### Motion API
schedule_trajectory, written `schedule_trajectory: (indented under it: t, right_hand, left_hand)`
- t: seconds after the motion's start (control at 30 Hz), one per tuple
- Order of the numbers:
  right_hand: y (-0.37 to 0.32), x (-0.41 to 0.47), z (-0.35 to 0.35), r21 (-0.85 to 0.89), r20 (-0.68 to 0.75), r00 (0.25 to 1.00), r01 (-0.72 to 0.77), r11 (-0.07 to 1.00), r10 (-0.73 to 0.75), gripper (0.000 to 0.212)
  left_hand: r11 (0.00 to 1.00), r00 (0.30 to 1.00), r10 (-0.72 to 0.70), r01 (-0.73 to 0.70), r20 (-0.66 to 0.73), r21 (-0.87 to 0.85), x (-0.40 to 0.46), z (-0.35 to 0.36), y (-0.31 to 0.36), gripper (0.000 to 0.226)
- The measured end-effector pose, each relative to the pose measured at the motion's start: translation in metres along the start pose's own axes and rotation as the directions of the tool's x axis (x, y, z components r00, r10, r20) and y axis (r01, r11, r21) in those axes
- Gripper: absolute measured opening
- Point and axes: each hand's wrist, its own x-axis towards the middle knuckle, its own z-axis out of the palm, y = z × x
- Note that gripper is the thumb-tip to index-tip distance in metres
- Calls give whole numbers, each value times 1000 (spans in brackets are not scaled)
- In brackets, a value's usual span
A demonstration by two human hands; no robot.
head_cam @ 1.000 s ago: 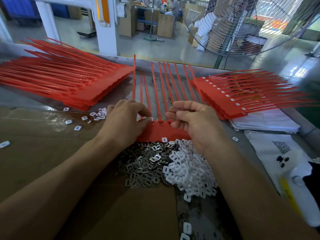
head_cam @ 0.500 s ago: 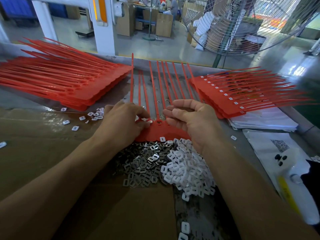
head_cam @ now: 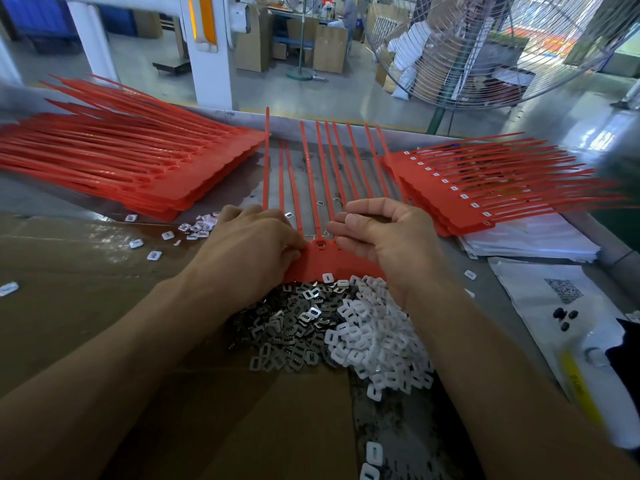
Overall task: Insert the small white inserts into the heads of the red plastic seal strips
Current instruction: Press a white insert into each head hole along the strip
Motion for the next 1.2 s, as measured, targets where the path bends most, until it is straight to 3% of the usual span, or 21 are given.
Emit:
schedule_trajectory:
  t: [0.27,0.57,0.87,1.2]
  right_hand:
    - [5,4,-1,-31,0,1000,-26,999,26,16]
    - [7,4,-1,-61,16,999,-45,997,46,15]
    - [7,6,-4,-151,27,999,40,988,-36,12]
    - [12,9,-6,-266,-4,992,120,957,-125,16]
  left_hand:
    - [1000,997,5,-6,75,14,2,-6,3,29]
    - [999,999,-1,-2,53,47,4,-5,14,29]
    - [985,998,-63,60,-17,-164,-2,-3,2,27]
    - [994,999,-19,16,-31,-109,-3,-4,0,23]
